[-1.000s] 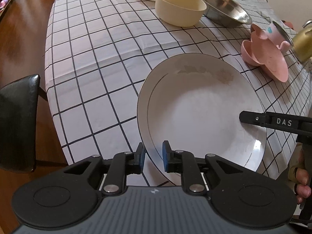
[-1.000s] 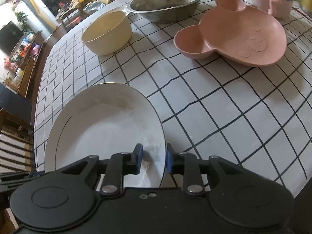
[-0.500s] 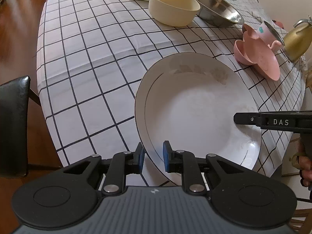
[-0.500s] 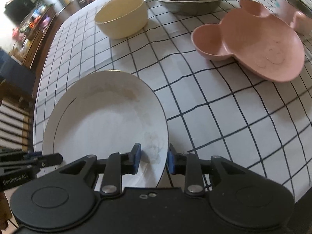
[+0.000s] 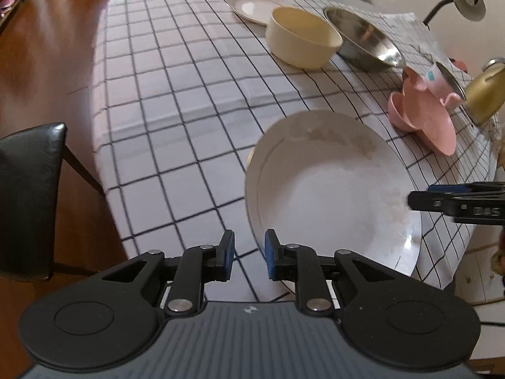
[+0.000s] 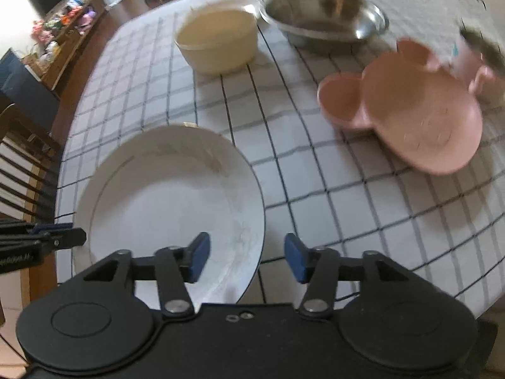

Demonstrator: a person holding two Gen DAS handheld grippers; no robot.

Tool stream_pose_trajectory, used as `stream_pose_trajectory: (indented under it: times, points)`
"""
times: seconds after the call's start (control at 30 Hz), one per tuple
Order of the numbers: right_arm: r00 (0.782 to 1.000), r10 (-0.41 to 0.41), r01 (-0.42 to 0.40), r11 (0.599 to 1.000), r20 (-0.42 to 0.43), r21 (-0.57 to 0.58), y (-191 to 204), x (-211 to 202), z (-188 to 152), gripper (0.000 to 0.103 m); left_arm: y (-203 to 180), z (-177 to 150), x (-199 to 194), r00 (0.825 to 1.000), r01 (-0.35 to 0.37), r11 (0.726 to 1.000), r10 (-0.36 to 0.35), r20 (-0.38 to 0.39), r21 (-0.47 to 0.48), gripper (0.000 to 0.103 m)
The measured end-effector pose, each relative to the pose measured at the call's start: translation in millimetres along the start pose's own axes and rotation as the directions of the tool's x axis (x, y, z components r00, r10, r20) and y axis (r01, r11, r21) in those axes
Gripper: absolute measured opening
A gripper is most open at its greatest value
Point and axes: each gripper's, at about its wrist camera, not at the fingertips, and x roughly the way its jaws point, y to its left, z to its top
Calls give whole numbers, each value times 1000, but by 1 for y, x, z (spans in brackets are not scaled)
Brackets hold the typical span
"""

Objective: Organize plates and bowls
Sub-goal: 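Open both grippers and move them toward the small white plate, then close both grippers on the rim of the small white plate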

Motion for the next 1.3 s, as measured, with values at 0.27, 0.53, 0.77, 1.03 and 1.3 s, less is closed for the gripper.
stream_pose_trajectory:
  times: [0.27,0.53,0.77,1.03,1.3]
  points:
    - [994,79,-72,992,69,-105,-19,-34,40,68,-20,23,-26,989,-76,997,78,126,-24,29]
    - [972,207,-173,951,113,-257,-37,-45,114,77,-60,69,-37,957,-156,974,190,220,-166,65]
    - [961,246,-189,916,125,-354,-47,-41,179,81,-81,119,-30,934,-201,954,255,250,-224,65]
    - [956,263,-201,910,129,-363,-53,-21,241,82,-81,184,-12,919,-210,939,285,274,-272,69]
    - [964,234,-175,915,126,-363,-43,15,307,82,-58,253,21,921,-214,929,295,254,-301,70]
